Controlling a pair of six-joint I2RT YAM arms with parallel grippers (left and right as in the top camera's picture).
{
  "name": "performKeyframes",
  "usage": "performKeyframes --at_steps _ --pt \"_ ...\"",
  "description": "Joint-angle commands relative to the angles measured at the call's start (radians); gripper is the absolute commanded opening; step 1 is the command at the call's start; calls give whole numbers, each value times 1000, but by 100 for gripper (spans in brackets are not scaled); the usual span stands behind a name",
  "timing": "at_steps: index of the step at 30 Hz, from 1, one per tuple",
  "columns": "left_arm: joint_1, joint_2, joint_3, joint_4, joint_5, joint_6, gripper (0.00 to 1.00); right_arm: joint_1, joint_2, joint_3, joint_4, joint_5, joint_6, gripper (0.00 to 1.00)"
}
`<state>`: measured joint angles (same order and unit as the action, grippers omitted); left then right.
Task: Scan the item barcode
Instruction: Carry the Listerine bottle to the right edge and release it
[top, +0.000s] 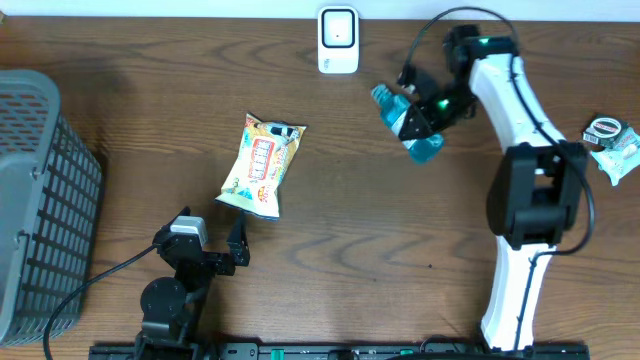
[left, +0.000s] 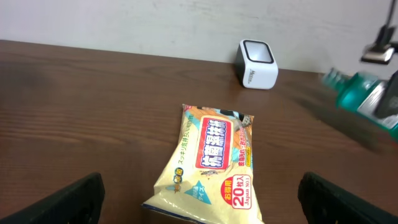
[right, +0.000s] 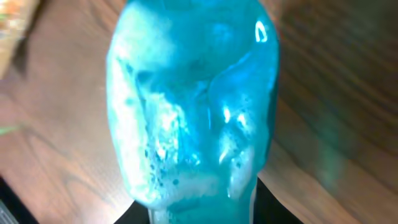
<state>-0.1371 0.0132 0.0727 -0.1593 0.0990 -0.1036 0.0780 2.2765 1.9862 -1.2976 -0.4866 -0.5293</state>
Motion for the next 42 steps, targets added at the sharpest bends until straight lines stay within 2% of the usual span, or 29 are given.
performKeyframes --at_steps 1,4,8,13,23,29,37,41,42 --pt "4 -2 -16 -24 6 10 98 -19 -44 11 -8 -88 -71 1" --pt "4 -2 -16 -24 6 10 98 -19 -44 11 -8 -42 -71 1" --pt "4 -2 -16 -24 6 10 98 -23 -44 11 -7 185 6 1" --pt "4 -2 -16 -24 6 10 98 -57 -44 11 21 611 341 1" --pt "4 -2 -16 -24 6 10 98 -197 -45 11 -34 1045 805 1" --pt "4 -2 -16 -24 6 10 98 -304 -44 8 42 1099 817 1" --pt "4 -2 -16 -24 6 10 98 -436 -27 7 161 1043 702 1" --pt "4 -2 -16 -24 6 10 98 -472 -26 7 161 1001 670 6" --pt "4 -2 -16 -24 6 10 98 -477 -26 7 158 1000 657 11"
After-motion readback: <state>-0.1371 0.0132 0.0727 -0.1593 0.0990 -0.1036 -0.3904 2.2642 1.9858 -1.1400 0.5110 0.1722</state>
